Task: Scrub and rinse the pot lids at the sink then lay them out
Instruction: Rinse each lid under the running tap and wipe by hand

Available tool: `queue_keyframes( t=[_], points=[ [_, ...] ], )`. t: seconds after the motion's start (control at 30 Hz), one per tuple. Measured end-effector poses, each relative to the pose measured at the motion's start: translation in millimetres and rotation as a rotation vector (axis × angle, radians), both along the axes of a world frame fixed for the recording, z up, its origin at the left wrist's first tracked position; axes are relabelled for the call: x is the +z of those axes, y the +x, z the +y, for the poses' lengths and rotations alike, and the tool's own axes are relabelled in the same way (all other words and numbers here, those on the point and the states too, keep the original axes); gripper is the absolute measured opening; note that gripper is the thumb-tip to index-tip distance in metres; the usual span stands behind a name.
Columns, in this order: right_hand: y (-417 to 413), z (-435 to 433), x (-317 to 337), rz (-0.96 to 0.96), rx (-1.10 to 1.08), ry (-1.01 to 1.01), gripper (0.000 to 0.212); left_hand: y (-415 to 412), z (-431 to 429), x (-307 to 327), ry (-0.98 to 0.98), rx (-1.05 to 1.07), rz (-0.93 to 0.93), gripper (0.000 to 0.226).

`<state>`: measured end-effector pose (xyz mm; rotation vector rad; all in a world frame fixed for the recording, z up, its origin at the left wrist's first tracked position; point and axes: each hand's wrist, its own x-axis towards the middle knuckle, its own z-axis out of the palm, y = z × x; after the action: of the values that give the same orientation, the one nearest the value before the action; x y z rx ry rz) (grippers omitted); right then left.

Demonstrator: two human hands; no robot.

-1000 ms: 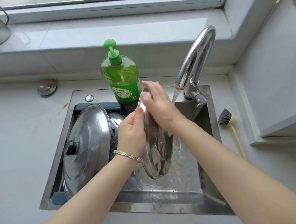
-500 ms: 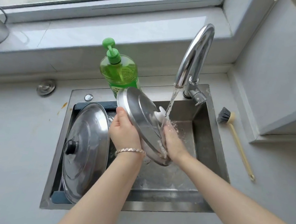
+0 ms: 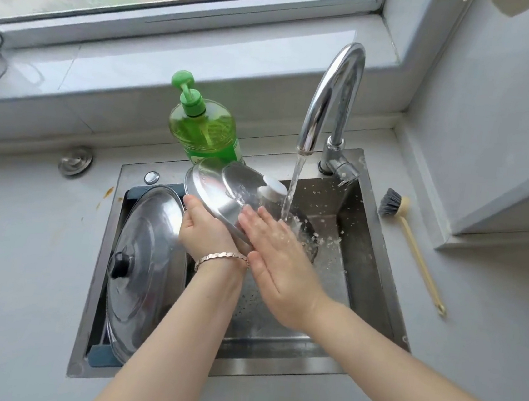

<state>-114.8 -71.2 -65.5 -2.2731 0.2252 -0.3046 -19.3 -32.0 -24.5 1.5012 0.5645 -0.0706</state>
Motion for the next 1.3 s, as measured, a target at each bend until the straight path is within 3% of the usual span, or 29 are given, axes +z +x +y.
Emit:
queue_keyframes(
  t=[0.1, 0.17, 0.27, 0.37, 0.47, 0.53, 0.73, 0.9, 1.03, 1.3],
  points=[
    [0, -8, -12, -0.092, -0.020, -0.021, 0.057, 1, 0, 4, -0.031, 0.022, 0.018, 0.034],
    [-6, -19, -26, -0.056, -0.110, 0.095, 0.069, 2, 1, 8, -0.033, 0.036, 0.015, 0.033],
    [-19, -30, -39, 0.181, -0.321, 0.567, 0.073, 4, 5, 8, -0.056, 0.048, 0.006, 0.035],
    [-28, -53, -50, 0.361, -0.571, 1.060, 0.056, 8, 5, 2, -0.076, 0.003, 0.084, 0.031],
    [-33, -82, -53, 0.265, -0.747, 1.482, 0.055, 6, -7, -12, -0.071, -0.108, 0.197, 0.033],
    [-38, -98, -51, 0.208, -0.868, 1.628, 0.056, 3, -16, -20, -0.063, -0.212, 0.230, 0.032],
    [-53, -101, -55, 0.463, -0.882, 1.599, 0.052, -10, -28, -25, -0.054, -0.531, 0.245, 0.037],
    [-47, -83, -67, 0.607, -0.788, 1.487, 0.067, -26, -3, -17, -0.027, -0.697, 0.184, 0.033],
    [-28, -59, -65, 0.630, -0.738, 1.376, 0.057, -14, 31, -9, -0.019, -0.635, 0.197, 0.038],
    [28, -26, -45, 0.622, -0.645, 1.089, 0.041, 11, 67, 13, -0.032, -0.456, 0.081, 0.016]
  ],
)
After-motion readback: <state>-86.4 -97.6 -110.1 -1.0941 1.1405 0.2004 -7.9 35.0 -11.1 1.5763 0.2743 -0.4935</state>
